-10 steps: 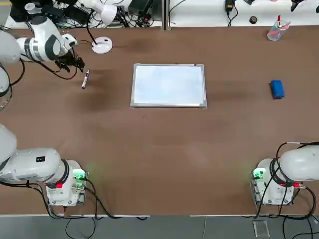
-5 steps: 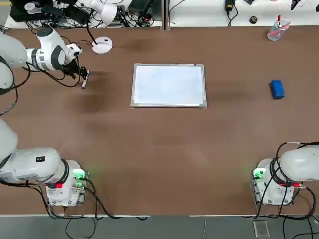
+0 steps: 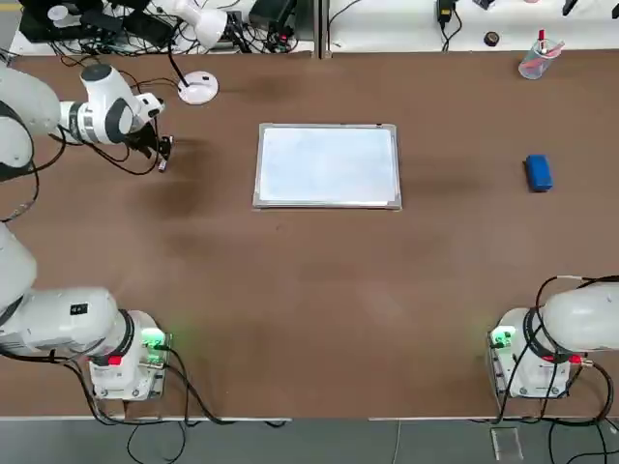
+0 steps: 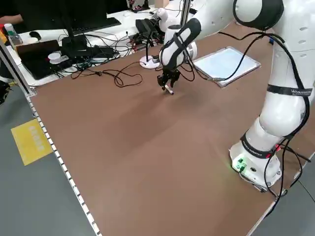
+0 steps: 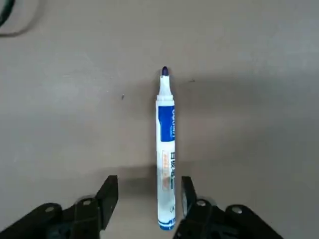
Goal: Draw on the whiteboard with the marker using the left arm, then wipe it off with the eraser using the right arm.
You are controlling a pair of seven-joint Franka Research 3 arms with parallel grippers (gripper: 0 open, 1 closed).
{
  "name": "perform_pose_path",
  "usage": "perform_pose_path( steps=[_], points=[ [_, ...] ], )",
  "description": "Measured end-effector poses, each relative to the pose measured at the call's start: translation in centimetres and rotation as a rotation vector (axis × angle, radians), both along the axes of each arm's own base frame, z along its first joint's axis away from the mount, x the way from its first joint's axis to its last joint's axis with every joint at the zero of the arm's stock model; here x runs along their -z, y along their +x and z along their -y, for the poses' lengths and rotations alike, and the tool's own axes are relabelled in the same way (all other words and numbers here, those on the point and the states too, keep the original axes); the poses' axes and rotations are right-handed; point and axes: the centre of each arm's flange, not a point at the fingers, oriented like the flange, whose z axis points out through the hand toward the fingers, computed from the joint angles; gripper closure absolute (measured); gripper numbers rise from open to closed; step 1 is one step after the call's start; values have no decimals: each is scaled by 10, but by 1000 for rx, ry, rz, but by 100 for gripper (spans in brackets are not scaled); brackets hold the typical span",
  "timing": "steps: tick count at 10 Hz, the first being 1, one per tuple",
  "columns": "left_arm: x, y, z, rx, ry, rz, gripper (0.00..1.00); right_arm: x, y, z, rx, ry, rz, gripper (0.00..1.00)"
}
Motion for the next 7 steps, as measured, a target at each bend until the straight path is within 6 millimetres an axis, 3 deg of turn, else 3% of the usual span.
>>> perform_pose_path(
  steps=[5,7],
  points=[
    [10,-2,1,2,-2,-13,45,0,0,0,2,0,0,0],
    [11,-2,1,2,-2,-14,59,0,0,0,7,0,1,0]
  ],
)
